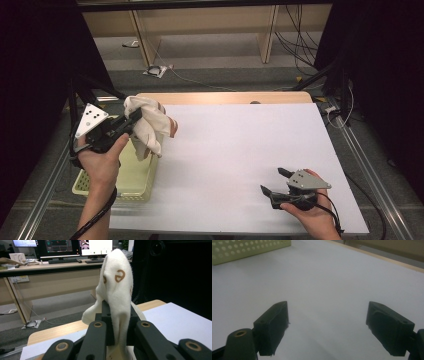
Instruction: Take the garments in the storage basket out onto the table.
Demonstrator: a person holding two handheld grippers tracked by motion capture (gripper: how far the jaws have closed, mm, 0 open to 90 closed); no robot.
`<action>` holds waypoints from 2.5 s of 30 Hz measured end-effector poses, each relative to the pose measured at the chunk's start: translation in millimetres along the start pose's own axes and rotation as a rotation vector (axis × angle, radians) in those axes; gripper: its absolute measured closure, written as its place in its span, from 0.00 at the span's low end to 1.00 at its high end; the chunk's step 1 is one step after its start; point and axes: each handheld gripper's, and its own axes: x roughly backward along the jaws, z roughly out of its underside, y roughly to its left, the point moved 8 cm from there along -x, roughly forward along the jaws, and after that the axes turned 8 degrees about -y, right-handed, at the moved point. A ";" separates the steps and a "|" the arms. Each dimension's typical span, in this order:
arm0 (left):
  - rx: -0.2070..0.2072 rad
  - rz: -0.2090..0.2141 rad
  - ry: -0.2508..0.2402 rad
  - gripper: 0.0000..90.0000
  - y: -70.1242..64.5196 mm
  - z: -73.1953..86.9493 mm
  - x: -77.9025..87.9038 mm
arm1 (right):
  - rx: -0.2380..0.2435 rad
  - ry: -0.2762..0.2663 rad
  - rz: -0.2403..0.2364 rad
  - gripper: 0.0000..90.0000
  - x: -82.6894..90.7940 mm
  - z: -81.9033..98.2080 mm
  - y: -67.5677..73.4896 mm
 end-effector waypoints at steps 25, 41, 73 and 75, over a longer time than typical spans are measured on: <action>0.006 0.075 0.000 0.93 -28.6 -0.6 -18.0 | 0.001 -0.001 -0.002 0.21 0.1 0.0 -0.3; 0.014 0.103 0.005 0.93 -37.0 3.3 -21.8 | 0.009 0.000 -0.005 0.21 0.5 0.7 -0.4; 0.012 0.161 0.016 0.93 -59.2 7.9 -27.9 | 0.012 0.002 -0.006 0.21 0.7 1.0 0.0; 0.013 0.164 0.014 0.93 -60.1 7.7 -28.0 | 0.011 0.001 -0.006 0.21 0.7 0.9 0.0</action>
